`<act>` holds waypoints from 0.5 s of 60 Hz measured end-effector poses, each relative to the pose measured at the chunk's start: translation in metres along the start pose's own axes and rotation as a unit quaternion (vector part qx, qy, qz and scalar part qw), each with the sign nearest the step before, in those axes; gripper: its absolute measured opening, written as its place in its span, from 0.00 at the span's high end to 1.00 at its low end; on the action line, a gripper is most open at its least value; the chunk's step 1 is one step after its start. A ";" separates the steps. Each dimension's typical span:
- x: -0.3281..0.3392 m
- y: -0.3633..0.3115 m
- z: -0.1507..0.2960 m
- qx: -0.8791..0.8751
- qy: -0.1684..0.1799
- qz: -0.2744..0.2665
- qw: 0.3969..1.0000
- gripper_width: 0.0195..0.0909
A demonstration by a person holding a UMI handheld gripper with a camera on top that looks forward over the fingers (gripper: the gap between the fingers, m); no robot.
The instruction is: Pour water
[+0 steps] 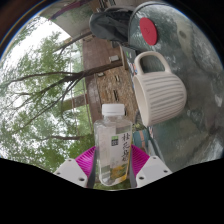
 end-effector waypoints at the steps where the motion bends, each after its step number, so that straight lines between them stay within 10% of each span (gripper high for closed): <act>1: -0.001 0.000 0.002 -0.016 0.005 0.000 1.000 0.58; 30: 0.031 -0.035 -0.021 -0.182 -0.005 0.026 0.983 0.58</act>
Point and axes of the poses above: the point between the fingertips, and its own axes, seen from behind it with the camera up: y to the right, z up, x backward, against the way the camera looks, the point moved 1 cm from there along x, backward, against the way the camera looks, and after that the axes turned 15 degrees about -x, right-handed, at the moved point
